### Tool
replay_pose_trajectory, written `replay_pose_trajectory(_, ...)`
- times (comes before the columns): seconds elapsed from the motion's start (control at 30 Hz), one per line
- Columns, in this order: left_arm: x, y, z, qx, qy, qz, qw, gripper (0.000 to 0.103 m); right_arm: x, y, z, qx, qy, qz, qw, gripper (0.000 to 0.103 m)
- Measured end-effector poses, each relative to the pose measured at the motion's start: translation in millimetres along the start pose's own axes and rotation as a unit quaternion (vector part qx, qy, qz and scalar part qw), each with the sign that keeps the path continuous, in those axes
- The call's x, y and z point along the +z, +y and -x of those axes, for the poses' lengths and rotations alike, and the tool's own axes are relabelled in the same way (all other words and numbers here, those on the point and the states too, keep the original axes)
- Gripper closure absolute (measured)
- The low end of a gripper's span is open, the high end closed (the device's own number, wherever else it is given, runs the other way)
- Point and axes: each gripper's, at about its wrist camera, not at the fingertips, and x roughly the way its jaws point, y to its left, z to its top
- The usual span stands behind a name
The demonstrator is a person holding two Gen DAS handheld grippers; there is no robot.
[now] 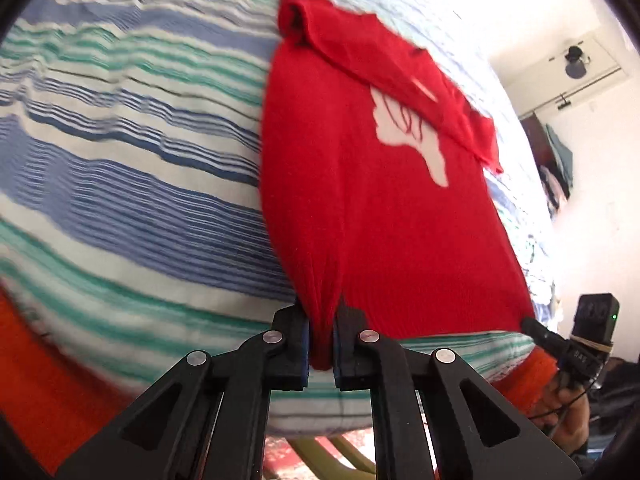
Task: Fold small clothes
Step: 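Grasp the sweater hem with the left gripper while the right gripper holds another hem corner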
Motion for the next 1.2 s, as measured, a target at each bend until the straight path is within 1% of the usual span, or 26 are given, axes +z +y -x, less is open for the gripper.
replay_pose_trajectory(0.03, -1, 0, -2, 0.008, 0.005, 0.0, 1.0, 0.097, -2, 2, 6, -0.011, -0.002, 0.004, 1.0, 0.098)
replay_pose_trajectory(0.1, -4, -3, -18, 0.049, 0.023, -0.02, 0.9984, 0.096, -2, -3, 9, -0.036, 0.005, 0.008, 0.999, 0.098)
replay_pose_trajectory(0.13, -7, -7, -29, 0.077, 0.036, -0.036, 0.9957, 0.096, -4, -7, 2, -0.05, 0.016, 0.005, 0.999, 0.098)
replay_pose_trajectory(0.17, -10, -10, -37, 0.095, 0.044, -0.051, 0.9931, 0.096, -7, -17, -2, -0.062, 0.027, -0.003, 0.998, 0.098)
replay_pose_trajectory(0.23, -12, -16, -44, 0.122, 0.044, -0.083, 0.9881, 0.095, -14, -26, -21, -0.093, 0.046, -0.003, 0.995, 0.099)
replay_pose_trajectory(0.27, -13, -19, -44, 0.128, 0.043, -0.092, 0.9865, 0.095, -15, -26, -26, -0.1, 0.047, 0.003, 0.994, 0.099)
replay_pose_trajectory(0.37, -12, -19, -49, 0.128, 0.045, -0.087, 0.9869, 0.095, -15, -27, -19, -0.11, 0.045, 0.017, 0.993, 0.099)
replay_pose_trajectory(0.53, -11, -18, -53, 0.114, 0.047, -0.068, 0.99, 0.094, -13, -20, -25, -0.138, 0.051, 0.047, 0.988, 0.099)
replay_pose_trajectory(0.67, -13, -24, -55, 0.124, 0.044, -0.08, 0.9881, 0.093, -17, -17, -27, -0.157, 0.052, 0.067, 0.984, 0.099)
replay_pose_trajectory(0.77, -17, -22, -51, 0.133, 0.042, -0.09, 0.9862, 0.093, -17, -16, -27, -0.159, 0.05, 0.067, 0.984, 0.099)
replay_pose_trajectory(0.9, -15, -22, -53, 0.13, 0.039, -0.085, 0.9872, 0.093, -17, -17, -26, -0.159, 0.047, 0.067, 0.984, 0.099)
replay_pose_trajectory(0.97, -17, -21, -53, 0.134, 0.038, -0.087, 0.9864, 0.093, -18, -16, -27, -0.162, 0.046, 0.07, 0.983, 0.099)
replay_pose_trajectory(1.0, -18, -23, -54, 0.14, 0.037, -0.091, 0.9852, 0.093, -18, -15, -28, -0.163, 0.046, 0.072, 0.983, 0.099)
replay_pose_trajectory(1.07, -20, -31, -57, 0.161, 0.033, -0.114, 0.9798, 0.093, -18, -15, -28, -0.165, 0.045, 0.074, 0.982, 0.099)
replay_pose_trajectory(1.13, -23, -40, -61, 0.186, 0.028, -0.141, 0.972, 0.093, -18, -15, -29, -0.167, 0.045, 0.076, 0.982, 0.099)
replay_pose_trajectory(1.2, -25, -46, -64, 0.201, 0.026, -0.158, 0.9665, 0.093, -18, -14, -28, -0.168, 0.044, 0.077, 0.982, 0.098)
